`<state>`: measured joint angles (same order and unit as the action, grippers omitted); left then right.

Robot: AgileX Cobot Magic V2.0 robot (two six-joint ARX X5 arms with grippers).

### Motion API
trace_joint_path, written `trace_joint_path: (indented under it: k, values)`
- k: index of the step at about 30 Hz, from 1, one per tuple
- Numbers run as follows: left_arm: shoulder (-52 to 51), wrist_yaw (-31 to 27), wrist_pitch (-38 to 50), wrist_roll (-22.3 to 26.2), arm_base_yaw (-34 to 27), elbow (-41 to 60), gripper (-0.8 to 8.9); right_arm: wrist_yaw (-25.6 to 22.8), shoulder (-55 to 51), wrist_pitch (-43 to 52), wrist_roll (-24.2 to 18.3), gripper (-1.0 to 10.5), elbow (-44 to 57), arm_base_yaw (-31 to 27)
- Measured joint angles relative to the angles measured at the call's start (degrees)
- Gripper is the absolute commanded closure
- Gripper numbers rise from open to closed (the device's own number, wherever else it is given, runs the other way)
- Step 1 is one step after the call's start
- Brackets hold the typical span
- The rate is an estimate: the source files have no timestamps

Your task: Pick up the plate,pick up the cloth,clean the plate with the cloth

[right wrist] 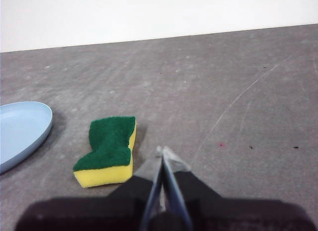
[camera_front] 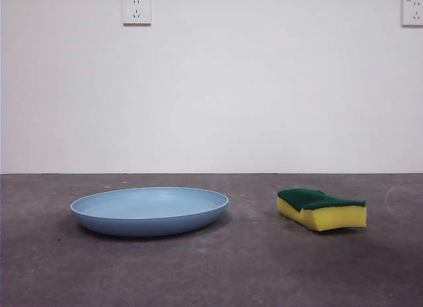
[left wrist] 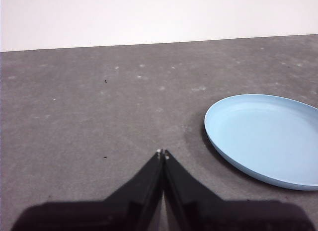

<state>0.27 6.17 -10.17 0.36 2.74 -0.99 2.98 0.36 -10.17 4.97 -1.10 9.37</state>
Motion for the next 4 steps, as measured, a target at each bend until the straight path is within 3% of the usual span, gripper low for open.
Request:
trace_joint_path:
  k: [4]
  values:
    - [0.0, 0.0, 0.0, 0.0, 0.0, 0.0, 8.15, 0.0, 0.0, 0.0, 0.0, 9.5, 0.0, 0.0]
